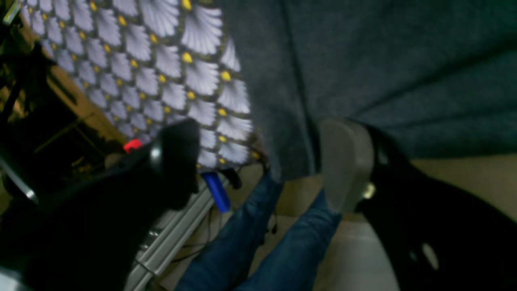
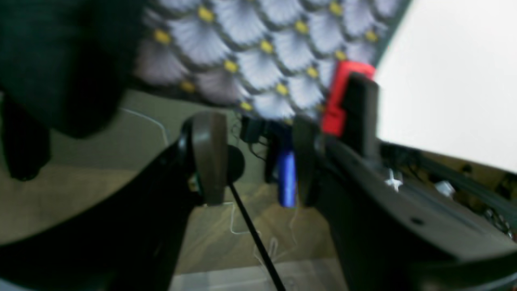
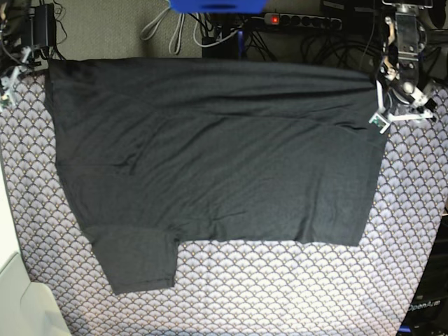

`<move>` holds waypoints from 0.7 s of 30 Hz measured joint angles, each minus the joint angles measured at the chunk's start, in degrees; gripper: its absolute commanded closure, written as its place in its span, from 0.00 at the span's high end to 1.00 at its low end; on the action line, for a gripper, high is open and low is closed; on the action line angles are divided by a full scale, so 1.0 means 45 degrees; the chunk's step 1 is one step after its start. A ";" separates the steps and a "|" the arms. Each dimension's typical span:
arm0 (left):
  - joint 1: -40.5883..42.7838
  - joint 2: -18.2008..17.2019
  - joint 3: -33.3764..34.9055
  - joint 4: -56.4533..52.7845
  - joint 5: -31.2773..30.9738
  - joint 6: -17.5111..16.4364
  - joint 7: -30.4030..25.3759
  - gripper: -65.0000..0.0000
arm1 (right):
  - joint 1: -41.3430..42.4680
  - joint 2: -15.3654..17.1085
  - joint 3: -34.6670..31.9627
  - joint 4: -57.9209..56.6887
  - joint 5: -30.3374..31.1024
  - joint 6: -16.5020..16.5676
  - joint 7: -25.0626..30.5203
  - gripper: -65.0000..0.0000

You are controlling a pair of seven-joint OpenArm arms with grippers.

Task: Fold the T-shirt properly
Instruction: 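Release the shirt and move both grippers toward the shirt's sides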

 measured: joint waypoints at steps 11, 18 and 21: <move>-0.0005 0.0287 -0.1846 0.1365 -0.0243 -0.0155 -0.0010 0.74 | 0.0525 -0.0092 0.1103 0.1316 -0.0010 -0.0024 -0.0277 0.42; -0.0529 0.0355 -0.1899 0.1681 -0.0146 -0.0141 0.0107 0.74 | 0.2390 0.0063 0.1083 0.1452 0.0087 -0.0034 -0.0685 0.42; -0.1015 0.0408 -0.2215 0.1991 -0.0267 -0.0102 -0.0189 0.75 | 0.3133 0.0277 0.1069 0.1443 -0.0160 -0.0049 -0.0869 0.42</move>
